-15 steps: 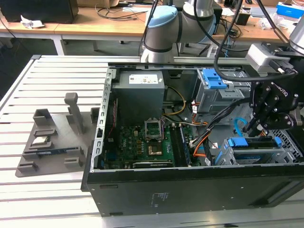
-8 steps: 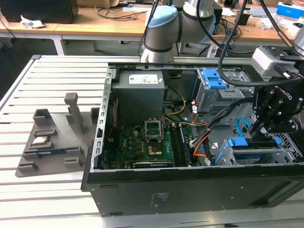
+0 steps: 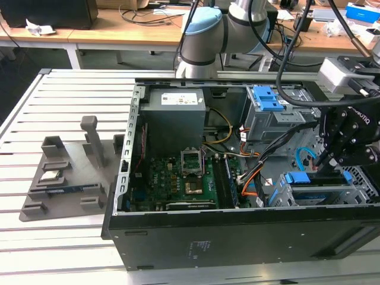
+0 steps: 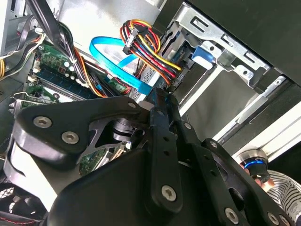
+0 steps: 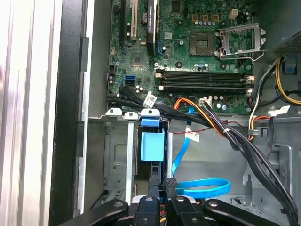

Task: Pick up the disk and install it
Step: 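Insert the second disk wire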

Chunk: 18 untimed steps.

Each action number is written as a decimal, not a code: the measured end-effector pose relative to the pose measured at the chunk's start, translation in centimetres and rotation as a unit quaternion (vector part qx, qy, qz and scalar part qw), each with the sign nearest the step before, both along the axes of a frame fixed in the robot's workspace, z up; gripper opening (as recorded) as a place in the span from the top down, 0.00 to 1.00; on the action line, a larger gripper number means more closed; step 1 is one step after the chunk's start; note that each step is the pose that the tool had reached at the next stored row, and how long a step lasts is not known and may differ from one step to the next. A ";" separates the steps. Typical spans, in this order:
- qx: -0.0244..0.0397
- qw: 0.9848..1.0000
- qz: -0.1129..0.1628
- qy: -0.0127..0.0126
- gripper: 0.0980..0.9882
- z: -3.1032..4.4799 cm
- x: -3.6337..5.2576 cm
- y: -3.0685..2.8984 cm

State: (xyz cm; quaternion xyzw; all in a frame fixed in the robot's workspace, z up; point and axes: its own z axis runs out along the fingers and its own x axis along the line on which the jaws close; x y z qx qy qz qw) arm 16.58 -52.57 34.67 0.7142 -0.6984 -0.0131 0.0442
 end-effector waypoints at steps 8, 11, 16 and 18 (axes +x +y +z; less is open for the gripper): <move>0.004 1.000 0.000 0.000 0.93 -0.06 0.00 -0.42; 0.004 1.000 0.000 0.000 0.93 -0.07 0.00 -0.39; 0.004 1.000 0.000 0.000 0.93 -0.59 0.00 -0.38; 0.004 1.000 0.000 0.000 0.93 -0.67 0.00 -0.39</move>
